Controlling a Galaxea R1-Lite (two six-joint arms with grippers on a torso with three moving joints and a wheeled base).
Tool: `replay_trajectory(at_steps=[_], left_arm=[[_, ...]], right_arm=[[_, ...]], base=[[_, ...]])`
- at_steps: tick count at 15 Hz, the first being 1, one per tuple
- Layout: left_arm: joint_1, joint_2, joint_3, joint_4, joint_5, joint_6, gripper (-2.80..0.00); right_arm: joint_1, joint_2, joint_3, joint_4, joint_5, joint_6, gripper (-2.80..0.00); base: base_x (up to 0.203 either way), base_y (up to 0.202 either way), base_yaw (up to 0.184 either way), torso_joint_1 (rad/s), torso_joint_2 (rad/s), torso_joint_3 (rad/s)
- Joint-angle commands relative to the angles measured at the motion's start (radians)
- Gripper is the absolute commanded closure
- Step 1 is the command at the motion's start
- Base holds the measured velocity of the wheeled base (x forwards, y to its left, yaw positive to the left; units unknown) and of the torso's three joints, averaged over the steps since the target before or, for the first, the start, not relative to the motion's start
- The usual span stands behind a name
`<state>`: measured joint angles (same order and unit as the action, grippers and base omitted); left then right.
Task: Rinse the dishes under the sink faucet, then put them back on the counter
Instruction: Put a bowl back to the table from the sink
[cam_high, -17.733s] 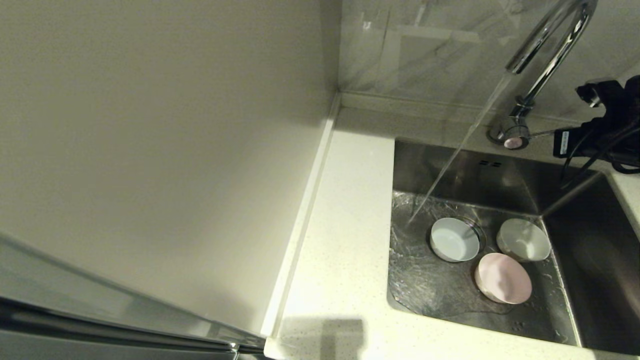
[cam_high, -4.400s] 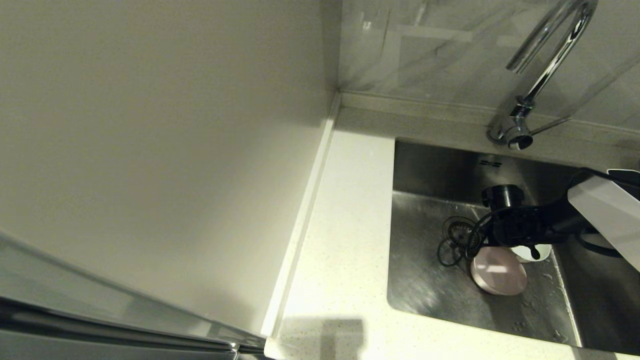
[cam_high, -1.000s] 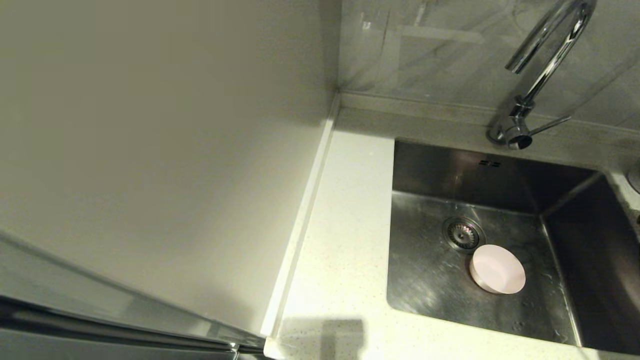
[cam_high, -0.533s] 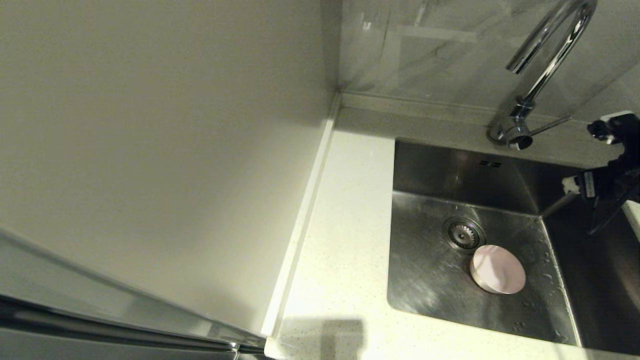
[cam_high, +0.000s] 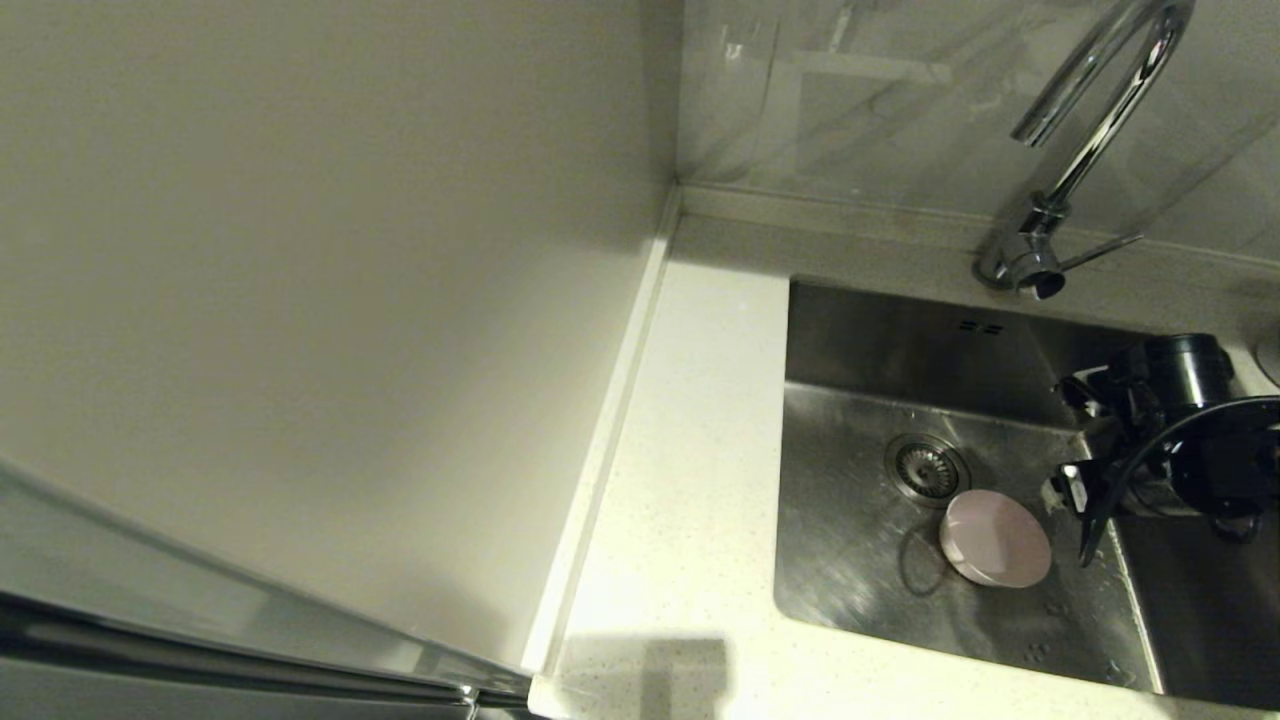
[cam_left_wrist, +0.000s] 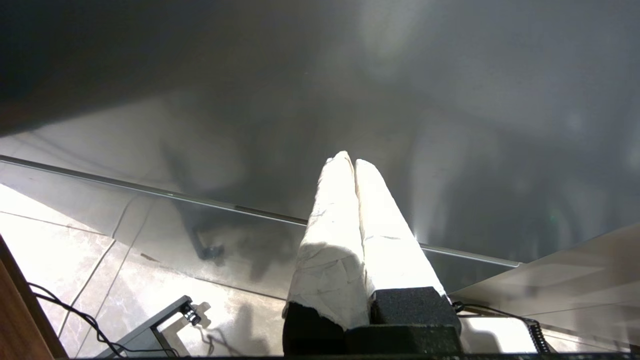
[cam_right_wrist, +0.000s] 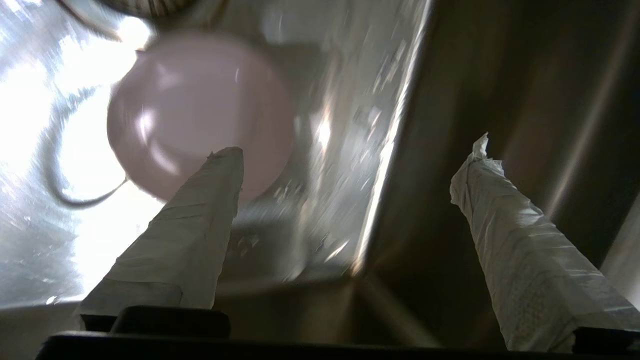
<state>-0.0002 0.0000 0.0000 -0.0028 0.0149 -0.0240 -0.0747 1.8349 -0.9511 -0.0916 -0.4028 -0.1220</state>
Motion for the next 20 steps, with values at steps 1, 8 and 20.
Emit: replay_trajectory(at_steps=[1,8,20], left_arm=[[0.000,-0.003,0.000,0.000,0.000,-0.001,0.00],[0.000,-0.003,0.000,0.000,0.000,-0.001,0.00],[0.000,-0.004,0.000,0.000,0.000,0.000,0.00]], right_arm=[[0.052,0.079,-0.009,0.058,-0.032,0.113,-2.80],[0.299,0.153,-0.195,0.483,-0.029,0.518,-2.80],[0.308,0.361,-0.410,0.431,-0.014,0.561,-2.80]], base=[[0.000,0.000,0.000,0.000,0.00,0.000],[0.000,0.000,0.000,0.000,0.00,0.000],[0.000,0.000,0.000,0.000,0.00,0.000]])
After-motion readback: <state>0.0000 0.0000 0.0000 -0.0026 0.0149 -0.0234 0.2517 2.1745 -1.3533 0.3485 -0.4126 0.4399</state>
